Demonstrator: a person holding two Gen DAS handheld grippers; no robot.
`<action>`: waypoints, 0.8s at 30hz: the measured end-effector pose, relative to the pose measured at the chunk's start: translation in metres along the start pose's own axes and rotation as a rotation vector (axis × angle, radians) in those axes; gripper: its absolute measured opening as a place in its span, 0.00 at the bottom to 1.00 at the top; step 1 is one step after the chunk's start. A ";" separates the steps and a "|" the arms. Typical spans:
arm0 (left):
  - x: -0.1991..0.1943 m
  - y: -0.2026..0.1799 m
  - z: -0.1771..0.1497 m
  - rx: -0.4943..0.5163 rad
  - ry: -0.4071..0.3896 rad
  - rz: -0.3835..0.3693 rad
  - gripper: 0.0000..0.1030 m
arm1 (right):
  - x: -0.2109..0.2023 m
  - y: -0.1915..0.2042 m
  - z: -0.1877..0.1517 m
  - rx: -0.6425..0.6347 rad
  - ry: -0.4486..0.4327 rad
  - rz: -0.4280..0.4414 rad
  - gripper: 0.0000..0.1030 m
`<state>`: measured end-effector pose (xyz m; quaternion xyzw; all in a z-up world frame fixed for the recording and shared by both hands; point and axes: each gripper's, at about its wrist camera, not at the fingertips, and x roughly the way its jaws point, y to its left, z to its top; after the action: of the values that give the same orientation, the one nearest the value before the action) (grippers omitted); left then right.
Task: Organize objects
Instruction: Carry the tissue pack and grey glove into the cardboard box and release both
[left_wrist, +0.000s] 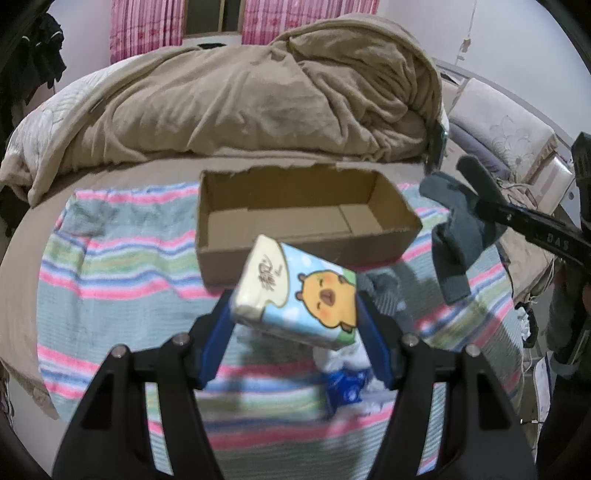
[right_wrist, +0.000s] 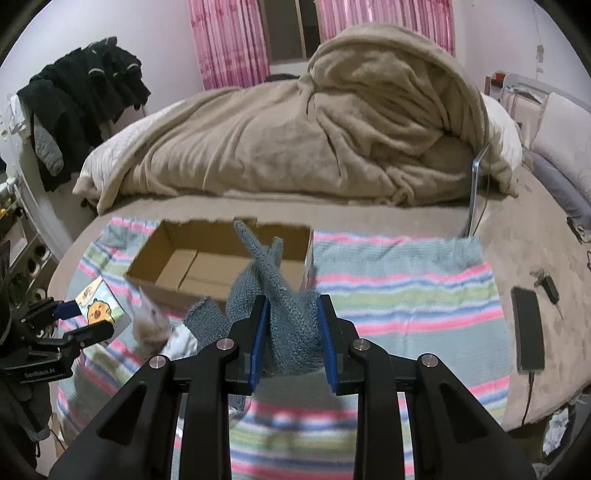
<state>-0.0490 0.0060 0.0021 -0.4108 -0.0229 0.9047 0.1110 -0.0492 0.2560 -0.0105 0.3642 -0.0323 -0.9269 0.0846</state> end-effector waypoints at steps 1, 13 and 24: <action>0.001 -0.001 0.004 0.003 -0.006 -0.002 0.63 | 0.000 -0.001 0.004 -0.002 -0.008 0.000 0.27; 0.030 -0.006 0.039 -0.005 -0.030 -0.033 0.63 | 0.024 -0.001 0.041 -0.037 -0.043 0.020 0.27; 0.064 -0.008 0.063 -0.007 -0.034 -0.033 0.63 | 0.062 0.004 0.061 -0.071 -0.020 0.056 0.27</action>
<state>-0.1358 0.0312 -0.0023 -0.3954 -0.0347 0.9094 0.1241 -0.1349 0.2409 -0.0074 0.3506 -0.0104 -0.9284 0.1231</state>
